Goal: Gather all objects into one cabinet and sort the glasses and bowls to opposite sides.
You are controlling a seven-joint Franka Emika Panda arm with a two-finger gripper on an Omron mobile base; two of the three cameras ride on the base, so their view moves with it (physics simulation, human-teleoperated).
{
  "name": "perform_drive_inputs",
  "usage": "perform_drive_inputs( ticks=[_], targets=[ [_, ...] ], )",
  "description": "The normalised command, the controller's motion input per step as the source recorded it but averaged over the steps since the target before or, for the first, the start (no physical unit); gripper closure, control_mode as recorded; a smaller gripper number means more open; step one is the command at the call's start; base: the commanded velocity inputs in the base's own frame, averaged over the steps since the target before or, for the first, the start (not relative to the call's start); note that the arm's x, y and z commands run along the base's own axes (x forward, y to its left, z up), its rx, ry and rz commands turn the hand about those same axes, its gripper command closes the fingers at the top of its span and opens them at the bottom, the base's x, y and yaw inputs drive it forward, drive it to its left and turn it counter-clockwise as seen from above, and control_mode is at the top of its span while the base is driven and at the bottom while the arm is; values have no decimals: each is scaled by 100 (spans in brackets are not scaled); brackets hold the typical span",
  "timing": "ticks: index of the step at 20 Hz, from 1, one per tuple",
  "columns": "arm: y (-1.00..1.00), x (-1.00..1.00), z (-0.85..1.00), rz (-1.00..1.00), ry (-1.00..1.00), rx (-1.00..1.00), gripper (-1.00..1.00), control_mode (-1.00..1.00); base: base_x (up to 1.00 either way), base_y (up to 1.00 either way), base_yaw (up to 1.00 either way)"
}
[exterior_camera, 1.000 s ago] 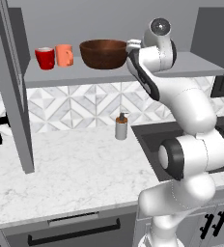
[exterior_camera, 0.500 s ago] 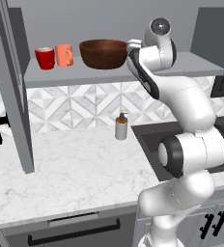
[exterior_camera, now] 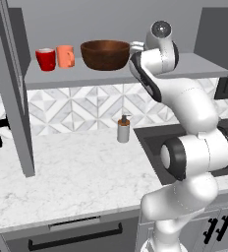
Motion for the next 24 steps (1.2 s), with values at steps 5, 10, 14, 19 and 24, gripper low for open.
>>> perform_drive_inputs(
  ticks=[5, 10, 14, 19, 24],
  targets=[
    [0, 8, -6, -3, 0, 0, 100, -100, 0, 0, 0],
    [0, 0, 0, -1, 0, 0, 100, -100, 0, 0, 0],
    [0, 0, 0, 0, 0, 0, 100, -100, 0, 0, 0],
    [-4, 0, 0, 0, 1, 0, 100, -100, 0, 0, 0],
    [-9, -36, 2, 2, 3, 0, 100, -100, 0, 0, 0]
  ],
)
